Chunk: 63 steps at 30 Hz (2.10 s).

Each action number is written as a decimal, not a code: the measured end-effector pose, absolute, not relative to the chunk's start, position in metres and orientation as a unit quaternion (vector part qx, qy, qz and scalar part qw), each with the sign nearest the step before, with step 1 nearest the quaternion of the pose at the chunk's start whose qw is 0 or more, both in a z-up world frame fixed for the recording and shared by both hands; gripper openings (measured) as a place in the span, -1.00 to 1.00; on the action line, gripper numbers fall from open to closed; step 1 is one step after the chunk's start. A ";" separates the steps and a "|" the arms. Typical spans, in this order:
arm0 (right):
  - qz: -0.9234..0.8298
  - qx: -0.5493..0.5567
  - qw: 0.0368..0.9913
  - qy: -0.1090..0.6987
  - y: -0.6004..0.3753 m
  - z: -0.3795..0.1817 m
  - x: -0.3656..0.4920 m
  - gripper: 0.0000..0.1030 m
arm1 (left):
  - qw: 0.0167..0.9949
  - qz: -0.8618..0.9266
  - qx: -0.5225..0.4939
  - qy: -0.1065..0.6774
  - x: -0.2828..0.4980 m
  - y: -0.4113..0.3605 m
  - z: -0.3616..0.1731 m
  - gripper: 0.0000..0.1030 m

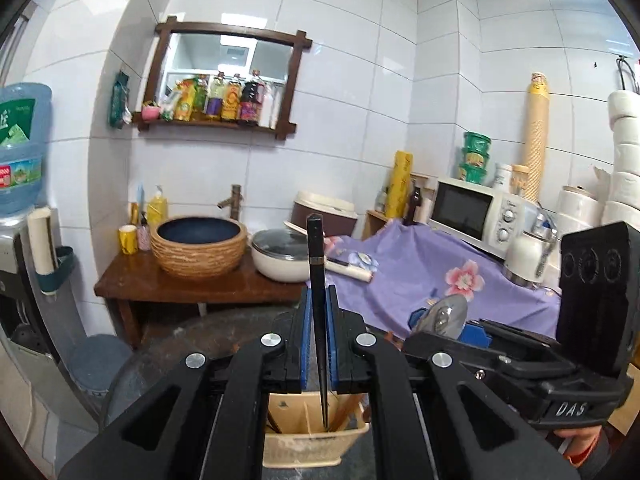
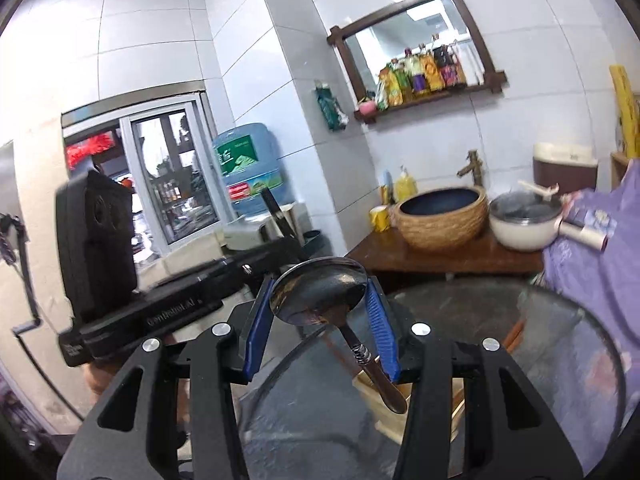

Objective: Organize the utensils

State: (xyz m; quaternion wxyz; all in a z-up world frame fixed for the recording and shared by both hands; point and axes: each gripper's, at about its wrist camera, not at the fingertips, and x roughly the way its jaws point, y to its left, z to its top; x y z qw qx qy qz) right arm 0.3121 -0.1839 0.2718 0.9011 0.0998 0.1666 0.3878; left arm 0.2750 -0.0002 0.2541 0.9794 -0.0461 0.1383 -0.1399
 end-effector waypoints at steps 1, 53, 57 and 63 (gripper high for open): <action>0.383 0.102 0.903 0.164 -0.184 0.269 0.318 -0.11 | 0.980 -0.135 -0.045 0.139 0.279 -0.001 0.253 -0.87; 0.180 0.011 0.974 0.136 -0.216 0.081 0.187 0.89 | 0.986 -0.012 -0.041 0.164 0.155 0.022 0.048 0.88; 0.172 0.009 0.975 0.137 -0.220 0.061 0.147 0.89 | 0.981 -0.020 -0.040 0.189 0.127 0.015 0.030 0.88; 0.173 0.014 0.976 0.131 -0.229 0.047 0.095 0.89 | 0.981 -0.037 -0.013 0.190 0.086 0.001 0.019 0.88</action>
